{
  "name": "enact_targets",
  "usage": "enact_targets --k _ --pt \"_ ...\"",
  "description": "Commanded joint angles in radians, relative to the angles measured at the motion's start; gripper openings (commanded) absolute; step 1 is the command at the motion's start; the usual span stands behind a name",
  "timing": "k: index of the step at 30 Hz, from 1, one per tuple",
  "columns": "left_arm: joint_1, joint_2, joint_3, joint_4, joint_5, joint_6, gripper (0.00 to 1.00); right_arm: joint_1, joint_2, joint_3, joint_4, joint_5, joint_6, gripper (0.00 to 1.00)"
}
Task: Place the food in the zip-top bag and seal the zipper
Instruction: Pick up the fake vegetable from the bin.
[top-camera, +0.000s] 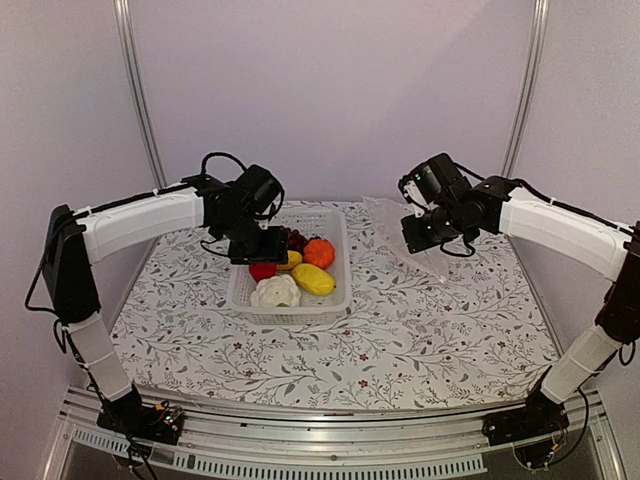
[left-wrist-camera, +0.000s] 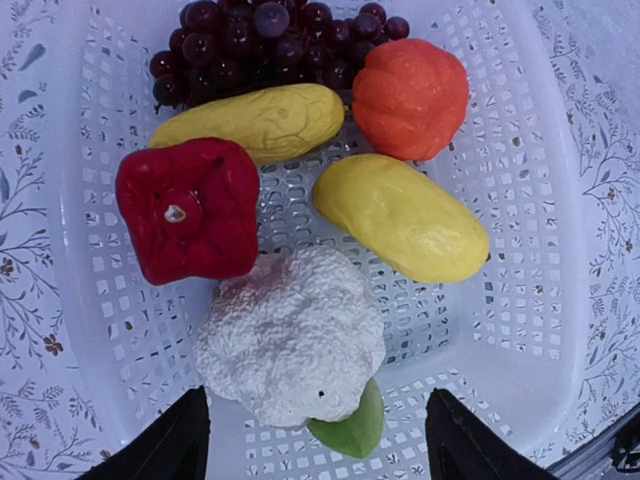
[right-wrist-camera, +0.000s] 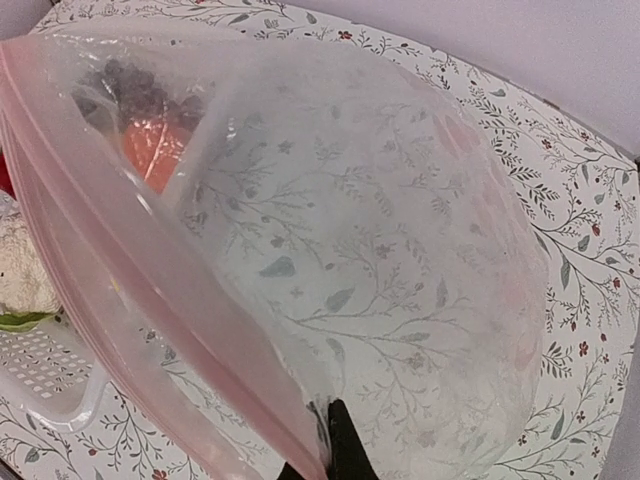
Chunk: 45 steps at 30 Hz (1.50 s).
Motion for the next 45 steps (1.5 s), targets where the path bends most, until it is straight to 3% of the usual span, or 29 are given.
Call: enact_targets --k 1,13,27,36,40,45 --pt "0.025 0.087 0.063 -0.044 -0.024 -0.019 0.75 -0.001 0.019 0.013 0.025 -0.058 0.016 0.0" --pt "0.061 0.284 0.296 -0.177 -0.134 -0.024 0.78 -0.001 0.023 0.006 0.024 -0.073 0.018 0.0" --pt "0.094 0.334 0.247 -0.129 -0.155 -0.021 0.81 -0.001 0.029 -0.008 0.031 -0.087 0.017 0.0" --pt "0.127 0.424 0.306 -0.085 -0.133 -0.013 0.81 -0.001 0.013 -0.016 0.013 -0.086 0.026 0.0" --pt "0.129 0.447 0.33 -0.072 -0.123 -0.007 0.74 -0.001 0.008 -0.02 0.01 -0.083 0.036 0.0" --pt "0.13 0.412 0.337 -0.07 -0.109 -0.006 0.56 -0.001 0.001 -0.02 0.007 -0.071 0.044 0.0"
